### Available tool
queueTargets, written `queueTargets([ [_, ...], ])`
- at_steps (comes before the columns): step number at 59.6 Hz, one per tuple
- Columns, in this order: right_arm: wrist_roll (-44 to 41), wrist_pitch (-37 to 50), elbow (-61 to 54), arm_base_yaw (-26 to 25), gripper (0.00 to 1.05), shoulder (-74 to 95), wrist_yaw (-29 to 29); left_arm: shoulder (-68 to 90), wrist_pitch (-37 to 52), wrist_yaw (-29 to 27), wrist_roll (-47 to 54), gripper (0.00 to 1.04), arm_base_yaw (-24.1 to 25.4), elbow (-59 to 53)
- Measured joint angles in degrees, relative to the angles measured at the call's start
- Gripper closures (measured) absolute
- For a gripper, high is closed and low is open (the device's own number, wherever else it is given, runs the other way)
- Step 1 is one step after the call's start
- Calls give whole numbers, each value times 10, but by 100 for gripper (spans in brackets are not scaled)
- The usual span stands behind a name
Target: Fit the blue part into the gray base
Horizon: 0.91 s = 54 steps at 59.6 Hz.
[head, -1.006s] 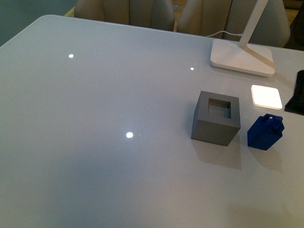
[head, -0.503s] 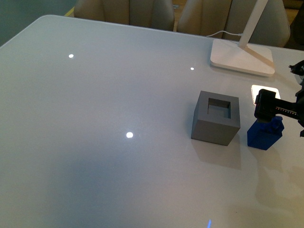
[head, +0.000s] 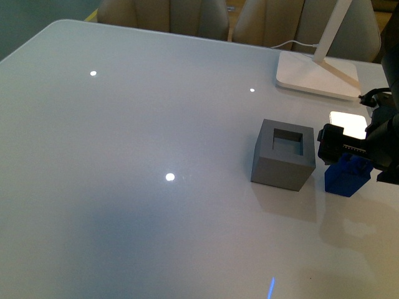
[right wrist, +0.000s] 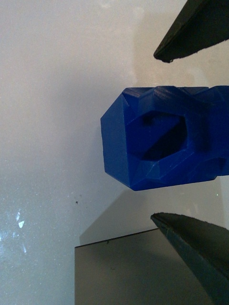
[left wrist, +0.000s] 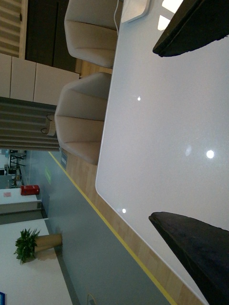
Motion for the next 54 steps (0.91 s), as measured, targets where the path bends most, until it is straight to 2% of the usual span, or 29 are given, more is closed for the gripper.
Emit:
queueTargets([
  [7, 3, -2, 0, 0, 54, -2, 0, 0, 0, 0, 0, 7, 0, 0],
  [11, 3, -9, -3, 0, 58, -11, 0, 0, 0, 0, 0, 7, 0, 0],
  [29, 13, -52, -21, 10, 59, -133, -7, 0, 0, 0, 0, 7, 0, 0],
  [37, 32, -86, -6, 39, 59, -176, -17, 0, 0, 0, 0, 7, 0, 0],
  [54, 80, -114, 58, 110, 59, -151, -12, 0, 0, 0, 0, 7, 0, 0],
])
